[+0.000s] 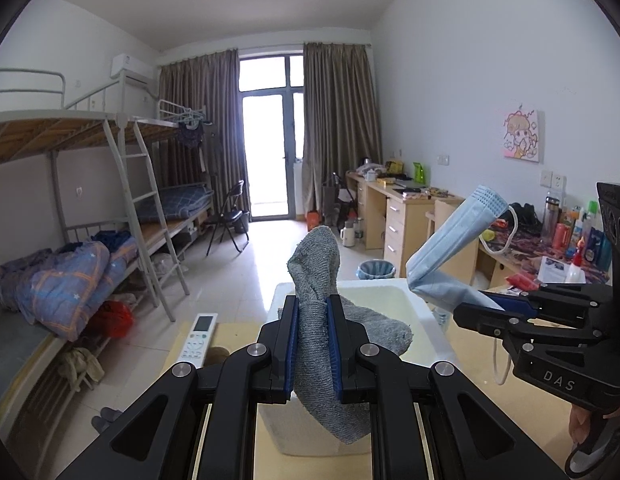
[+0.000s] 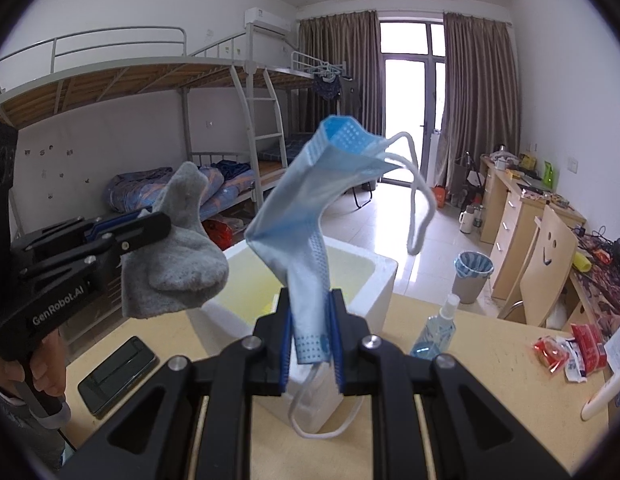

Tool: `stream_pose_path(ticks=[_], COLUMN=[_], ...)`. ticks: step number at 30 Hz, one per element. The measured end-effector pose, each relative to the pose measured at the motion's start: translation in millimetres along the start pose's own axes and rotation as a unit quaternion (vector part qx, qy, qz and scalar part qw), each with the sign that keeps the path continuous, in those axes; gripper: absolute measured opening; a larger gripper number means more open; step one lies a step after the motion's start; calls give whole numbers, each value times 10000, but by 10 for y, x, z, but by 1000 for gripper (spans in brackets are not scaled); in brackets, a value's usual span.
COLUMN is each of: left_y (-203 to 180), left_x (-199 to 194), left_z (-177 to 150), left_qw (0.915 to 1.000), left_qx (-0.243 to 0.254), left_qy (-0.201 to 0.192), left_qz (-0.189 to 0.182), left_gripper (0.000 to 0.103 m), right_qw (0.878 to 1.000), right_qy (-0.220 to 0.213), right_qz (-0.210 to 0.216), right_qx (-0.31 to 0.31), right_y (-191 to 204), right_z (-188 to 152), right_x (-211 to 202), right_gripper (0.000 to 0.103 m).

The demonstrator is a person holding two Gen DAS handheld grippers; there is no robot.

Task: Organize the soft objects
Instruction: 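Lower the grey sock into the foam box and open the left tool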

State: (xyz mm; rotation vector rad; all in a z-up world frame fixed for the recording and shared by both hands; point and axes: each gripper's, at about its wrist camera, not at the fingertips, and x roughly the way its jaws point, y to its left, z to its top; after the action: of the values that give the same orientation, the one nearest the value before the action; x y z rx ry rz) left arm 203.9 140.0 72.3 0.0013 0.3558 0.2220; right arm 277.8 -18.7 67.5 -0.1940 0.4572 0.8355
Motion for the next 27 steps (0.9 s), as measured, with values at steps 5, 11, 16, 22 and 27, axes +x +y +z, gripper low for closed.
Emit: stream_pose_path(ticks=[5,11,16,22,27], left_y=[72,126,84,-42,-161], left_x=[215,388,461,536,621], left_z=[26,59,46,87,102], left_qw=[9999,9998,9998,9996,9991], left_qx=[-34,-12,2,63,108], left_qy=[93,150,209,249,315], left_qz=[44,103,78,-95,-264], left_gripper=[15,15,15,15,15], right_qw=[9999,9998,9997,9995,9989], right_qy=[110,174,211,230,181], right_qz=[38,35,38,-124,-363], right_qx=[51,77,102,156,219], right_y=[-46,-53,-42,-125,-223], right_z=[67,118,133,158,148], right_x=[170,298,341,283,155], right_gripper=[20,20,20,20,20])
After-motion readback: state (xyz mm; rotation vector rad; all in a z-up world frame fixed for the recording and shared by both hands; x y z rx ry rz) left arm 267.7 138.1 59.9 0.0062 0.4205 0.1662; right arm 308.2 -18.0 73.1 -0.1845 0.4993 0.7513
